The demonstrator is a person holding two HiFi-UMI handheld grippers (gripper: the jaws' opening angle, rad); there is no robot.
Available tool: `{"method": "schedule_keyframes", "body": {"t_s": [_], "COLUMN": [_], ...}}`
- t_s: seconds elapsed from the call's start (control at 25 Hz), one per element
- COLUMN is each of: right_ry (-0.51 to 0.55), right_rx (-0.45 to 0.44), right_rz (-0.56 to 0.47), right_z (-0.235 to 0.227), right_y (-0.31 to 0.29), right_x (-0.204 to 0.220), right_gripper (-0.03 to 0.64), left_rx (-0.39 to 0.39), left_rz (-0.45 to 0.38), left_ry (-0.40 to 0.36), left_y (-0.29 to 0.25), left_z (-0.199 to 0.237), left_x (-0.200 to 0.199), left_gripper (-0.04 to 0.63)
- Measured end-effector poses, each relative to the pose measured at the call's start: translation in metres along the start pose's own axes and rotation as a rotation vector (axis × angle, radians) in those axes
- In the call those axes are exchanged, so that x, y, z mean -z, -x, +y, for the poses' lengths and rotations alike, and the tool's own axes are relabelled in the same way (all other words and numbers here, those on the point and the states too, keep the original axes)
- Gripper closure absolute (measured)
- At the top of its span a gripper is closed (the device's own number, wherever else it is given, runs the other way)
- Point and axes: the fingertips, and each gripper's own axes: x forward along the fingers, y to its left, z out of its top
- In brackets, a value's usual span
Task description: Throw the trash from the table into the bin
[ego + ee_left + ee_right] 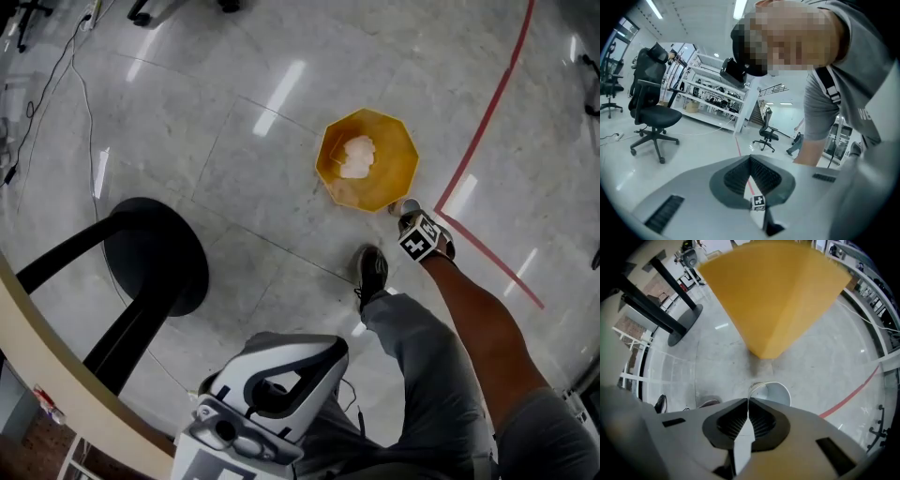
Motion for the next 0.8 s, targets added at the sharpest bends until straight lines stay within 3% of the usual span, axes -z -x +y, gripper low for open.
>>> {"method": "schedule_keyframes", "body": {"t_s": [0.2, 0.32, 0.44, 0.52, 0.64, 0.8], "right_ry": [0.016, 0.002, -0.032, -0.052, -0.059, -0.021], "right_rx": [0.036, 0.064, 0.102, 0.129, 0.158, 0.202], "right_rz": [-0.144, -0.231, -0.348, -0.436, -0.562, -0.710], "right_z": [0.019, 0.035, 0.048, 0.053, 0.069, 0.084], "right_y": [0.111, 0.186, 0.265, 0.317, 0.397, 0.503], "right_x": [-0.003, -0.009, -0.025, -0.041, -0.061, -0.087], "right_gripper": [0.598, 0.598, 0.598, 0.598, 0.598, 0.598], "left_rx": [0.005, 0.007, 0.011, 0.003, -0.011, -0.010], "left_rz": [-0.026, -0.078, -0.037, -0.052, -0.149, -0.170], "left_ry": [-0.001, -0.072, -0.173, -0.170, -0.135, -0.223], "left_y": [0.000, 0.005, 0.008, 0.017, 0.036, 0.047], "left_z": [0.000, -0.007, -0.022, -0.034, -0.057, -0.074], "left_x": [-0.010, -0.021, -0.028, -0.047, -0.094, -0.145], "left_gripper": [0.562, 0.561, 0.563, 0.561, 0.561, 0.561]}}
